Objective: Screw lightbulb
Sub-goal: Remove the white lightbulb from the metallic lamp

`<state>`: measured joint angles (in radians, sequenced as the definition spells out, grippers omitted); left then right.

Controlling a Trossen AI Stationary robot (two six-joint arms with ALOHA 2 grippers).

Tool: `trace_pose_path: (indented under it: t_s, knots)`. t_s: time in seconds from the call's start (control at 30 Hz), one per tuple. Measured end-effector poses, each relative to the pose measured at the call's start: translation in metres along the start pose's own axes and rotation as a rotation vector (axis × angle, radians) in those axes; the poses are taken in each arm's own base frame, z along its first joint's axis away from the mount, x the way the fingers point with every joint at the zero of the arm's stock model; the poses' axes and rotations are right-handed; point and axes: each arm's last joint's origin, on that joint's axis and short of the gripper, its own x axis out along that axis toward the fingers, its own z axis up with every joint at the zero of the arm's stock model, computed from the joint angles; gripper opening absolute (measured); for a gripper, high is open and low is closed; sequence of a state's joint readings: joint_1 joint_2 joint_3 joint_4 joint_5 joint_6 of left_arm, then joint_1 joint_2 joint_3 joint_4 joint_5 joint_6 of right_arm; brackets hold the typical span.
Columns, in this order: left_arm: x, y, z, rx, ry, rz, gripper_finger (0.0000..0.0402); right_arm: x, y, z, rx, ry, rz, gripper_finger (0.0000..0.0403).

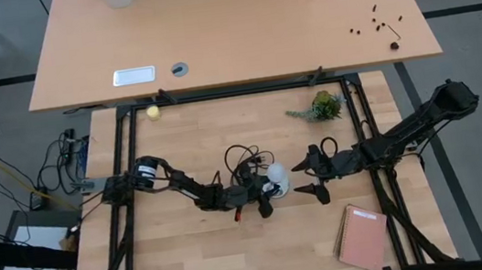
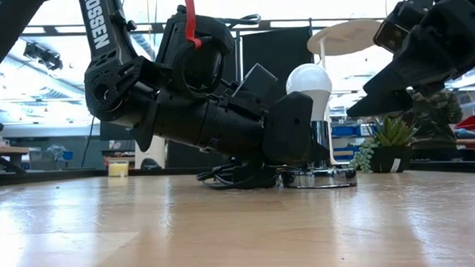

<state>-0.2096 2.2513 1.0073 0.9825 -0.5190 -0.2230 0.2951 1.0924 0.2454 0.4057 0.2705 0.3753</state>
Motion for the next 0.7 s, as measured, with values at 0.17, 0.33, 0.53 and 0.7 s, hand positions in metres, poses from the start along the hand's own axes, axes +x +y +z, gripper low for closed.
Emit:
trace_pose_path:
  t_s: [0.17, 0.33, 0.53, 0.7]
  knots:
    - [0.0000, 0.0001, -0.0004, 0.000, 0.001, 0.000, 0.0198, 0.0000, 0.0007, 0.0009, 0.011, -0.007, 0.016, 0.0348]
    - [0.0000, 0.0001, -0.0005, 0.002, 0.001, 0.000, 0.0198, -0.0001, 0.0020, 0.0027, 0.024, -0.020, 0.039, 0.0348]
    - [-0.0001, 0.0001, -0.0008, 0.002, 0.001, 0.000, 0.0198, -0.0003, 0.0029, 0.0034, 0.041, -0.028, 0.046, 0.0347]
    - [-0.0001, 0.0001, -0.0011, 0.002, 0.002, 0.000, 0.0207, -0.0004, 0.0017, -0.0009, 0.016, 0.009, 0.026, 0.0347]
